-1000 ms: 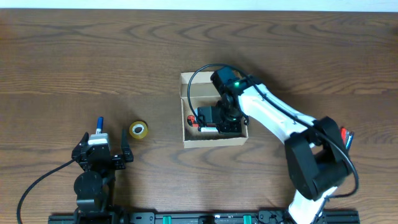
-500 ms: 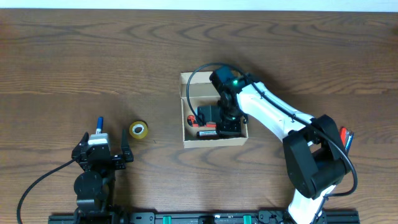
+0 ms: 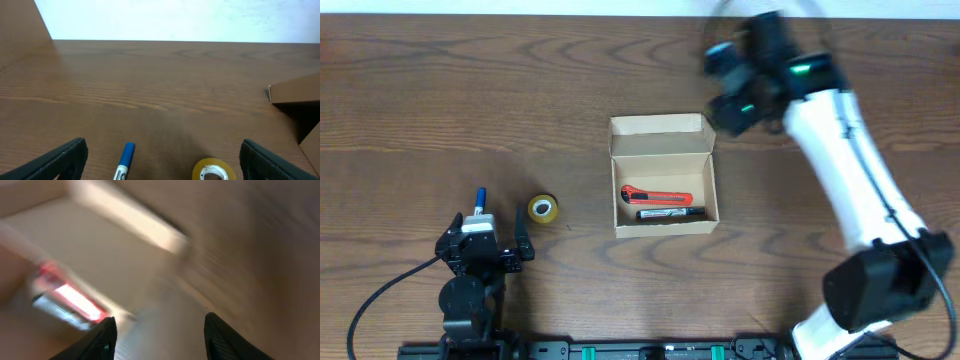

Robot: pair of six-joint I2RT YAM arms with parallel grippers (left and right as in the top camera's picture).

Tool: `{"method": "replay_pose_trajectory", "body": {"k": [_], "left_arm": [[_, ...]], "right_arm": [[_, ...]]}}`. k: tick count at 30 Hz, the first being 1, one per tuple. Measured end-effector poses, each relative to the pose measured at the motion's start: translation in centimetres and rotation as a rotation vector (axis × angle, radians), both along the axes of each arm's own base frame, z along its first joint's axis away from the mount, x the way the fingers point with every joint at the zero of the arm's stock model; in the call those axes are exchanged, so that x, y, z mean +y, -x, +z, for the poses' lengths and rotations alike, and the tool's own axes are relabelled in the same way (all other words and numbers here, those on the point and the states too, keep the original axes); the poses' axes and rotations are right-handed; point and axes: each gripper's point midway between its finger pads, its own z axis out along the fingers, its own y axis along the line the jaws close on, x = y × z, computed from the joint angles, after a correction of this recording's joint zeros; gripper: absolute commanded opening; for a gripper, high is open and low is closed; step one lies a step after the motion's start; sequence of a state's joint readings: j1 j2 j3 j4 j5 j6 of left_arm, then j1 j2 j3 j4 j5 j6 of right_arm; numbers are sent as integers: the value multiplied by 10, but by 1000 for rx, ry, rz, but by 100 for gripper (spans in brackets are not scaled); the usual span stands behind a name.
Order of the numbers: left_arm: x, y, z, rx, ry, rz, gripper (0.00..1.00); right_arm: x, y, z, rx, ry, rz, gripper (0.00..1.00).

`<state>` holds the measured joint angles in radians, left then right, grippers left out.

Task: Pack container
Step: 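Release the marker and move the right gripper to the red stapler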

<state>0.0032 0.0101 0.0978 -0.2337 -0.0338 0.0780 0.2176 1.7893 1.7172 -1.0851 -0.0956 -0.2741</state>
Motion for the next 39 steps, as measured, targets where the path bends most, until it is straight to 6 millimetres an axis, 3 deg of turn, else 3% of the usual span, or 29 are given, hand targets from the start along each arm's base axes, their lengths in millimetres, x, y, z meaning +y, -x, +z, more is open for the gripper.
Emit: {"method": "replay_pose_trajectory", "body": {"k": [4, 8, 11, 12, 13, 14, 15, 18, 26, 30, 39], "left_arm": [[0, 0, 0, 0, 0, 0, 95], [0, 0, 0, 0, 0, 0, 95], [0, 0, 0, 0, 0, 0, 96], [0, 0, 0, 0, 0, 0, 95], [0, 0, 0, 0, 0, 0, 95], [0, 0, 0, 0, 0, 0, 95], [0, 0, 0, 0, 0, 0, 95], [0, 0, 0, 0, 0, 0, 95], [0, 0, 0, 0, 0, 0, 95], [0, 0, 0, 0, 0, 0, 95], [0, 0, 0, 0, 0, 0, 95]], "right_arm": [[-119, -1, 11, 19, -25, -499, 60], [-216, 33, 10, 79, -40, -876, 60], [-255, 60, 5, 127, -47, -1035, 62], [-265, 71, 0, 154, -51, -1082, 68], [-271, 79, -5, 176, -56, -1119, 86], [-276, 87, -10, 196, -57, -1149, 86], [-280, 96, -18, 225, -59, -1172, 99], [-281, 116, -48, 304, -62, -1213, 99], [-262, 149, -138, 420, -71, -1218, 99], [-252, 163, -158, 462, -74, -1215, 99], [-253, 161, -157, 455, -78, -1214, 99]]}}
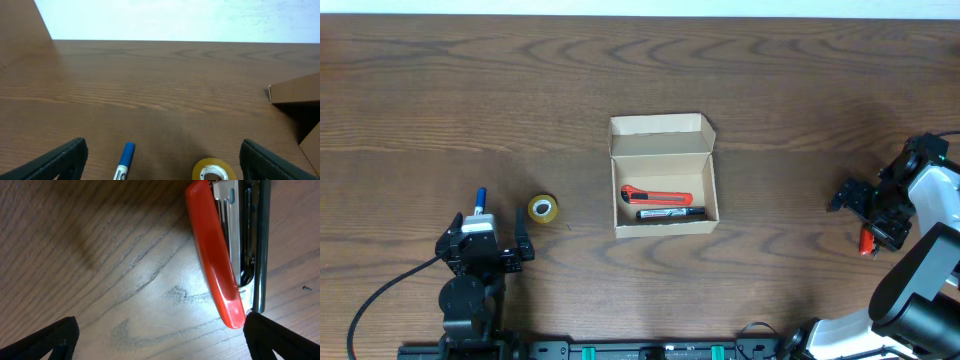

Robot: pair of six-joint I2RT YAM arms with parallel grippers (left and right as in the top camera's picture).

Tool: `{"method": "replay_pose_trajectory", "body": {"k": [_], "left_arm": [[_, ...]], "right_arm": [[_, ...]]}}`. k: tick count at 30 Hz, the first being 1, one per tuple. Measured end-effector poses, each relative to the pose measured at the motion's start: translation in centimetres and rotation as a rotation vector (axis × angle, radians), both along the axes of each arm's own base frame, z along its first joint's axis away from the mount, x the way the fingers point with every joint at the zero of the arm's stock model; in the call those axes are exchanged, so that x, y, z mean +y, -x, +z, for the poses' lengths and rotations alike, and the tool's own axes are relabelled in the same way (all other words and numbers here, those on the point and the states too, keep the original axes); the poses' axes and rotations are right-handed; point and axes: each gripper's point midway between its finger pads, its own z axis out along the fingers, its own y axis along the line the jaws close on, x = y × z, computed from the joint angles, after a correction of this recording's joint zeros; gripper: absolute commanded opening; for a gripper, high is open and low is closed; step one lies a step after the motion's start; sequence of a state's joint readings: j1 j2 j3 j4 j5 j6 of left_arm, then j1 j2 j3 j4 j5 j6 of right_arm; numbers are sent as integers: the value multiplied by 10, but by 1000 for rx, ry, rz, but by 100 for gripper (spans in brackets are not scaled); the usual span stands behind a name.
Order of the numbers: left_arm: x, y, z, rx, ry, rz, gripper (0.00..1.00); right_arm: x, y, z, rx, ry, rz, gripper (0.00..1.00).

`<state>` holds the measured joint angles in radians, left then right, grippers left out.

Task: Pack container
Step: 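Release the marker and move the right gripper to the red stapler, then grasp the red stapler with the right gripper and lift it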

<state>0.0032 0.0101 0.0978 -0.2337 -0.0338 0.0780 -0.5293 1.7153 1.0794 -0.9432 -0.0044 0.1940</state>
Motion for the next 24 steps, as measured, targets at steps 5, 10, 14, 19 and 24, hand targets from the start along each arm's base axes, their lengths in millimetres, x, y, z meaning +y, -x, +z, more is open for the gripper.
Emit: {"method": "replay_pose_trajectory", "body": {"k": [5, 10, 14, 19, 24], "left_arm": [[0, 0, 0, 0, 0, 0, 96], [0, 0, 0, 0, 0, 0, 95], [0, 0, 0, 0, 0, 0, 95], [0, 0, 0, 0, 0, 0, 95], [0, 0, 0, 0, 0, 0, 95]], "right_arm": [[-11, 2, 0, -11, 11, -33, 99], [-39, 13, 1, -33, 32, -129, 99], [-50, 19, 1, -40, 39, -170, 98], [-57, 9, 1, -83, 64, -166, 92], [-57, 9, -11, -103, 78, -166, 92]]}}
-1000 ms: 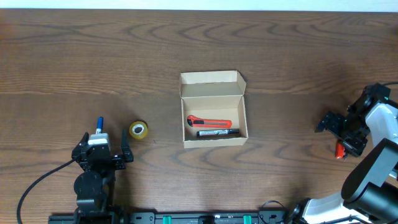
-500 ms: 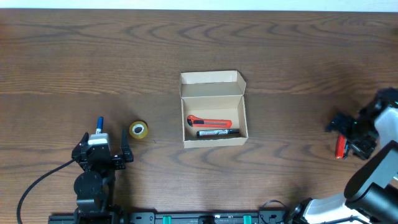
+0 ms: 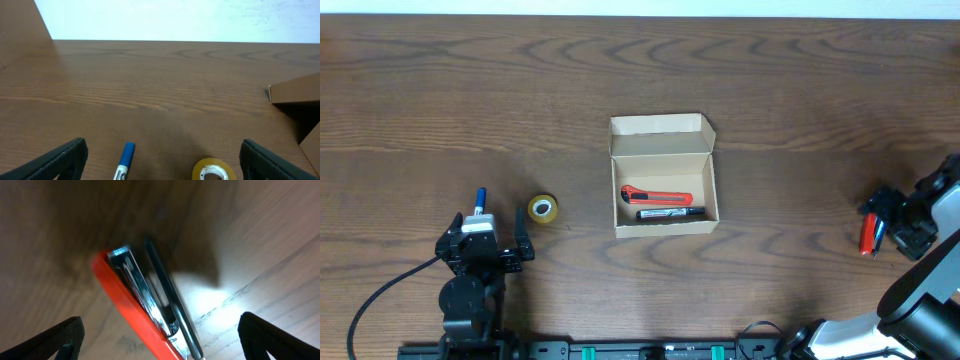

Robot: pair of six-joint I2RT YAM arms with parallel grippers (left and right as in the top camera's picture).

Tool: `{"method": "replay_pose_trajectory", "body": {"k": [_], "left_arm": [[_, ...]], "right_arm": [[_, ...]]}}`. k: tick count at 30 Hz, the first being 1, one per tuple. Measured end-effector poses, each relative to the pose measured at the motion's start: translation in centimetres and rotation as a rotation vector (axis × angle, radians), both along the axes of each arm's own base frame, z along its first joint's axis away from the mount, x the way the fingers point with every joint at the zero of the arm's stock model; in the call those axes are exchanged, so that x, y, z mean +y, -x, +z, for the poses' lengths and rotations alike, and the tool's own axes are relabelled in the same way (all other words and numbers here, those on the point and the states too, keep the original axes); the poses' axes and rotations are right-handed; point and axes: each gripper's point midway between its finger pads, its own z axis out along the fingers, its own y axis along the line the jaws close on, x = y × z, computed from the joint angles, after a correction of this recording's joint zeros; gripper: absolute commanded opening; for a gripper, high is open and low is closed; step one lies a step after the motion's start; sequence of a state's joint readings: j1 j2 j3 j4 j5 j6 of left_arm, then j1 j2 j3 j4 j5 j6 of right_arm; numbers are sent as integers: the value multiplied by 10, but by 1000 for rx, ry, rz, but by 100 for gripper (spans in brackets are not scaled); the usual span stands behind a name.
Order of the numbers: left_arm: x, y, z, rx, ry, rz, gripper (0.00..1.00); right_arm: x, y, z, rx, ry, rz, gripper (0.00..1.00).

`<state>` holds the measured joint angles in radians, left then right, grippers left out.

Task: Pack container
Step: 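Grasp the red stapler with the right gripper and lift it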

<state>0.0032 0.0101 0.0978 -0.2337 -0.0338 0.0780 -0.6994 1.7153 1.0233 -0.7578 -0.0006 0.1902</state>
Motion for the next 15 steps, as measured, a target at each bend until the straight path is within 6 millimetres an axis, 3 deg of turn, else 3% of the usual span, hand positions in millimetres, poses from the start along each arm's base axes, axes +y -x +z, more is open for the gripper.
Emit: {"method": "replay_pose_trajectory", "body": {"k": [9, 15], "left_arm": [[0, 0, 0, 0, 0, 0, 95], [0, 0, 0, 0, 0, 0, 95]], "right_arm": [[8, 8, -20, -3, -4, -10, 83], [5, 7, -25, -30, 30, -12, 86]]}}
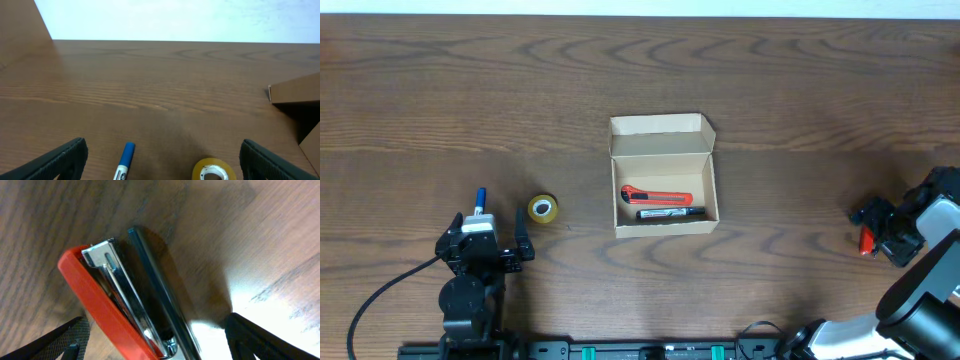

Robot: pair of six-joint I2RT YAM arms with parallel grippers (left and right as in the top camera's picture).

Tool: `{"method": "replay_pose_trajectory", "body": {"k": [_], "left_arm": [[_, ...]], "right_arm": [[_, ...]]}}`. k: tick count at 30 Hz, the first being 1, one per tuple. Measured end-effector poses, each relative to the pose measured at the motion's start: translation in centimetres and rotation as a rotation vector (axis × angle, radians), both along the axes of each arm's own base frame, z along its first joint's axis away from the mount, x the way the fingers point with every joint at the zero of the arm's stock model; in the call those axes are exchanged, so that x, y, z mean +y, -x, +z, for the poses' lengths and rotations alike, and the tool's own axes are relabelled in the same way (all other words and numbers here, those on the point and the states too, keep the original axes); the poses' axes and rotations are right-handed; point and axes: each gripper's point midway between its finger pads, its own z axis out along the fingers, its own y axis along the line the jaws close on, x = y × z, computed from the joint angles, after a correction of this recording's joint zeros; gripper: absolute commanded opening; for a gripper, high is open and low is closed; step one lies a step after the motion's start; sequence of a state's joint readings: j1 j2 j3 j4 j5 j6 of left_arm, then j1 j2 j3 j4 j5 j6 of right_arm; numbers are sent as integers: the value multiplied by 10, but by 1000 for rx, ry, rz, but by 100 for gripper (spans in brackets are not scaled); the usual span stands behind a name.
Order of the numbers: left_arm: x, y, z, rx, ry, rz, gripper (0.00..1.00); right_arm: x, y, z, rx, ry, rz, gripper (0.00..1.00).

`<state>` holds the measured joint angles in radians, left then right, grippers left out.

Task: Pack container
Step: 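Grasp the red stapler with the right gripper and lift it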

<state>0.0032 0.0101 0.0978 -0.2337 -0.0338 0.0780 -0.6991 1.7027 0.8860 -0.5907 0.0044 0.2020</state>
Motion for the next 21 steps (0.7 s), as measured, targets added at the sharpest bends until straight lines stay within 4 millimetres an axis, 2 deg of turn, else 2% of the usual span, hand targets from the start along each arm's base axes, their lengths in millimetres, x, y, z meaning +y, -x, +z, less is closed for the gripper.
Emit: {"method": "replay_pose_trajectory", "body": {"k": [2, 6, 8, 9, 11, 17, 21], "left_arm": [[0, 0, 0, 0, 0, 0, 95], [0, 0, 0, 0, 0, 0, 95], [0, 0, 0, 0, 0, 0, 95], [0, 0, 0, 0, 0, 0, 95], [0, 0, 0, 0, 0, 0, 96], [0, 0, 0, 0, 0, 0, 95], [0, 0, 0, 0, 0, 0, 95]], "right_arm": [[-1, 0, 0, -9, 13, -1, 81], [-1, 1, -1, -23, 31, 0, 41], [-1, 0, -1, -30, 28, -5, 27], [-2, -1, 0, -32, 31, -8, 24], [-1, -1, 0, -35, 31, -8, 2], [1, -4, 3, -57, 17, -1, 1], [13, -13, 3, -94, -32, 32, 2]]}}
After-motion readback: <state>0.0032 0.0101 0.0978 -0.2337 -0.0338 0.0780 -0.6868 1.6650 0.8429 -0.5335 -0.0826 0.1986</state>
